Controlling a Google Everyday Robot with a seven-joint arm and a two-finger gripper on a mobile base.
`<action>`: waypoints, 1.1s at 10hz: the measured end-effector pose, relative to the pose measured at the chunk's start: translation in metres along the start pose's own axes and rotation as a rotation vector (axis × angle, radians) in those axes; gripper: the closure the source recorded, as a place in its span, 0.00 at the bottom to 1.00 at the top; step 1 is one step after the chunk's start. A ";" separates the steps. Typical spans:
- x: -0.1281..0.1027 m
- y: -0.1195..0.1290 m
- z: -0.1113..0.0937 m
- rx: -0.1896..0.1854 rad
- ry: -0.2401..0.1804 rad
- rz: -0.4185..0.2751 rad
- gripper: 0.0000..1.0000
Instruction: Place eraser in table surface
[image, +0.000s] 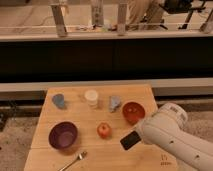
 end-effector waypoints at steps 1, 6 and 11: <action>0.001 0.000 0.002 -0.002 0.003 0.003 1.00; 0.003 0.003 0.034 -0.038 -0.003 0.014 1.00; 0.001 0.016 0.086 -0.122 -0.098 0.015 1.00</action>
